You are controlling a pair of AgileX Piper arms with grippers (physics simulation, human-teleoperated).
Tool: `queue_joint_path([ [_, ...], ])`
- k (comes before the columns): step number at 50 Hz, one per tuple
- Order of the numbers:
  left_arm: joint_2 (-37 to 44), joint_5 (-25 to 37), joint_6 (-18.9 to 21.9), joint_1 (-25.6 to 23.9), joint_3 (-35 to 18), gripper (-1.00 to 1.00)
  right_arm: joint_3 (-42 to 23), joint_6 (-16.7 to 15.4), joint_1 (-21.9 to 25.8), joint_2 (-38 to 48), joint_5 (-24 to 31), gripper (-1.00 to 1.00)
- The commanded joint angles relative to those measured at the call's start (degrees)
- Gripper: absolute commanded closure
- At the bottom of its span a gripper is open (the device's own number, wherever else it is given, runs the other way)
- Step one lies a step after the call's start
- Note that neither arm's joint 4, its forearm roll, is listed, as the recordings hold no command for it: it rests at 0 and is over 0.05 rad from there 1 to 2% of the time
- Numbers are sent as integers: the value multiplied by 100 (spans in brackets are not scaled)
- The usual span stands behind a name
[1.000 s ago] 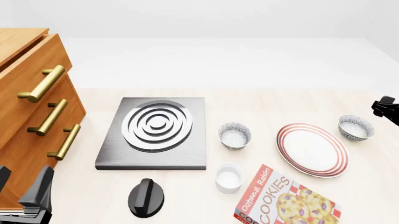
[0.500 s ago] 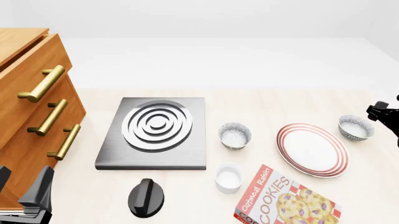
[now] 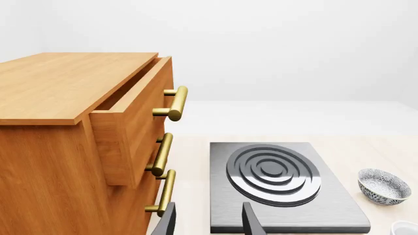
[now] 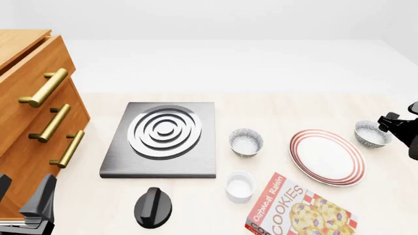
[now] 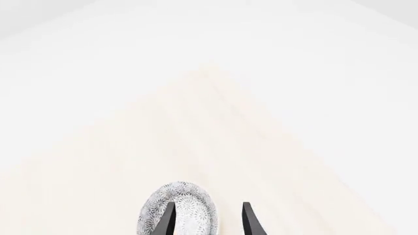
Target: Pick the akita bowl next to the plate and place it on the plate.
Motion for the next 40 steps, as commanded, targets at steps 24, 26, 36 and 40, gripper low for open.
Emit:
queue_joint_path([
  [24,0,0,0,0,0,-100,-134,133,-42,588,-109,-100],
  [26,0,0,0,0,0,-100,-140,137,-43,602,-106,-100],
  [36,0,0,0,0,0,-100,-144,156,-53,689,-131,-100],
  [40,0,0,0,0,0,-100,-112,156,-53,718,-168,-100],
])
